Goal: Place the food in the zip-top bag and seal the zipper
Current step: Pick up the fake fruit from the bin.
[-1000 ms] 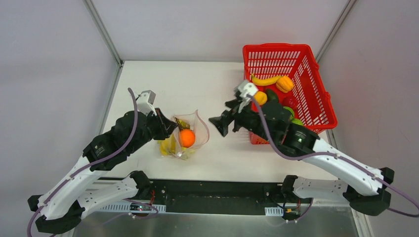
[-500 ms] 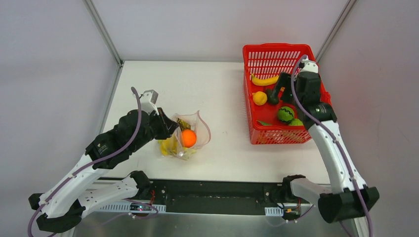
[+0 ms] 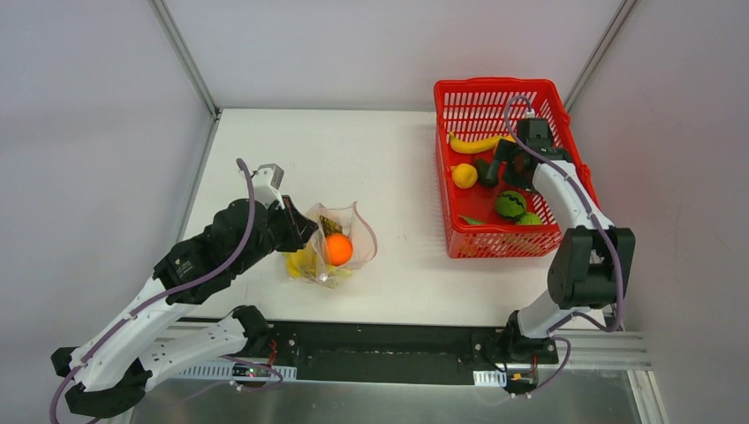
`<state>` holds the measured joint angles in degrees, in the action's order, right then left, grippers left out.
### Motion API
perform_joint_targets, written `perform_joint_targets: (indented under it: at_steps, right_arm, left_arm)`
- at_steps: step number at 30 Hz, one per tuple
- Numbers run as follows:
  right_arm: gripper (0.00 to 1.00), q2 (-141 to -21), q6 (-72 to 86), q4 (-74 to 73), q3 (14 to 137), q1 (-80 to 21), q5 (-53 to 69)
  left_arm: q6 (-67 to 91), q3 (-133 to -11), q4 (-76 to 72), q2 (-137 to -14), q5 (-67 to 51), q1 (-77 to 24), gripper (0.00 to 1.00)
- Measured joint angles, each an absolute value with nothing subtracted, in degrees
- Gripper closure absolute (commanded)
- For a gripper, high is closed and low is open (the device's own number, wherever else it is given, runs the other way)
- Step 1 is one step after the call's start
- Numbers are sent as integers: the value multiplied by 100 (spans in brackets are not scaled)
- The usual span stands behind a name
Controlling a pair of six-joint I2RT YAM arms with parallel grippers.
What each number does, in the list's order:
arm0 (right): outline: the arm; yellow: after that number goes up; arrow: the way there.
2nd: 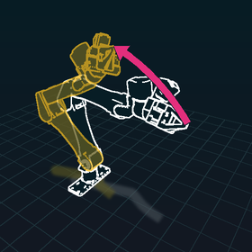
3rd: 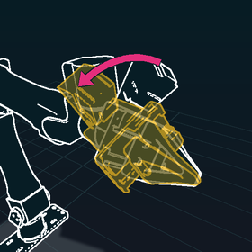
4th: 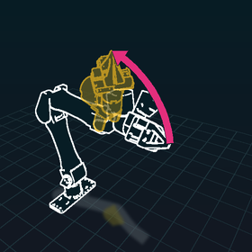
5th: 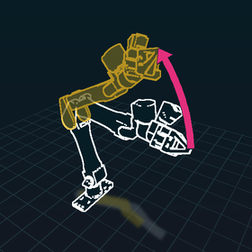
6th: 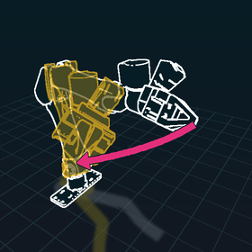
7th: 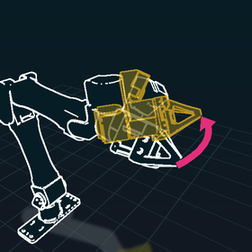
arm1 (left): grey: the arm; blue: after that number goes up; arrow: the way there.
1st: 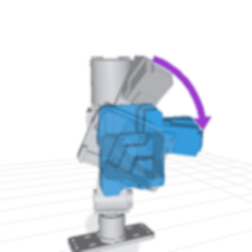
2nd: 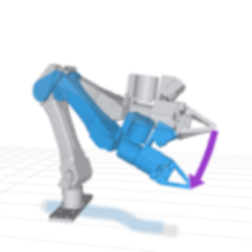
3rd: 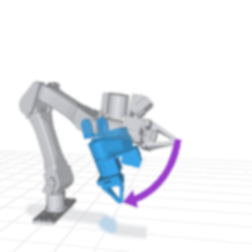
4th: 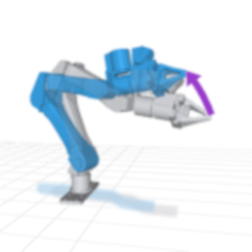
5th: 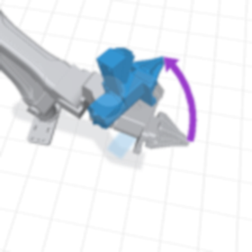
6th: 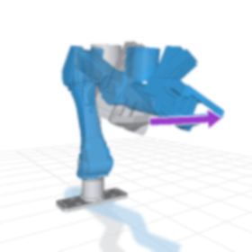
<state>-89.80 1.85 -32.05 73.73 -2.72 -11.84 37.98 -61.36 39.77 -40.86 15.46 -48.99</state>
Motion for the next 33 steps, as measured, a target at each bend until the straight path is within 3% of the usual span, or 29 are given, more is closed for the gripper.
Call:
perform_joint_targets:
  at_steps: [14, 33]
  right_arm:
    - [8, -9985, 99, -3234, 7500, -110, -1356]
    - [5, -10294, 84, -3323, 7533, -97, -1107]
  left_arm:
    - [3691, -6121, 3975, -4086, 1538, -4886, 100]
    - [3686, -6084, 3981, -4047, 1507, -4864, 100]
